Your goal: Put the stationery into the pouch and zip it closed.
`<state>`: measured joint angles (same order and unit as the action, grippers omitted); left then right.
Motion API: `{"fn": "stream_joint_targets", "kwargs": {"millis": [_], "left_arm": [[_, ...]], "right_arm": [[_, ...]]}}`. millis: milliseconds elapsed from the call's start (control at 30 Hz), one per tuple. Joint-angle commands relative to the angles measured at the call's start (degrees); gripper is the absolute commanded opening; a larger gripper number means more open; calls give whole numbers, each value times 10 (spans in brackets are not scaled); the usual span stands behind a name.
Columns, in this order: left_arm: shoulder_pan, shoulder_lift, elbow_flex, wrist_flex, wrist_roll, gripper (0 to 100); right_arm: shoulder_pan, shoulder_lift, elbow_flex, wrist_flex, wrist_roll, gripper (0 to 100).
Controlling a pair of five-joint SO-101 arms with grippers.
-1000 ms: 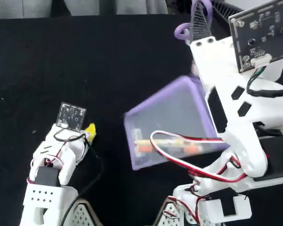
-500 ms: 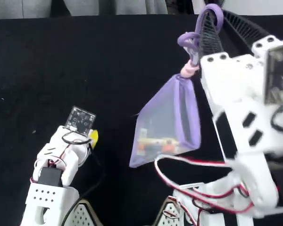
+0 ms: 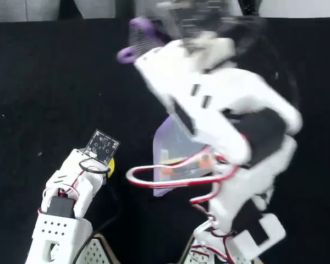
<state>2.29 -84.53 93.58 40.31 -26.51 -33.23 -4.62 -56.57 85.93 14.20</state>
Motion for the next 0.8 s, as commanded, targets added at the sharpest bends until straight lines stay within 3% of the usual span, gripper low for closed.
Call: {"fn": "stream_joint_targets", "kwargs": {"millis": [0, 467, 633, 767], "left_arm": [[4, -4, 3, -10, -9, 202], [32, 1, 16, -35, -54, 201], [31, 5, 5, -32, -55, 138], [28, 73, -39, -24, -54, 139]], "right_arm": [[-33, 15, -7, -13, -2, 11], [13, -23, -124, 72, -2, 11], [34, -23, -125, 71, -2, 11], [34, -28, -125, 71, -2, 11]]}}
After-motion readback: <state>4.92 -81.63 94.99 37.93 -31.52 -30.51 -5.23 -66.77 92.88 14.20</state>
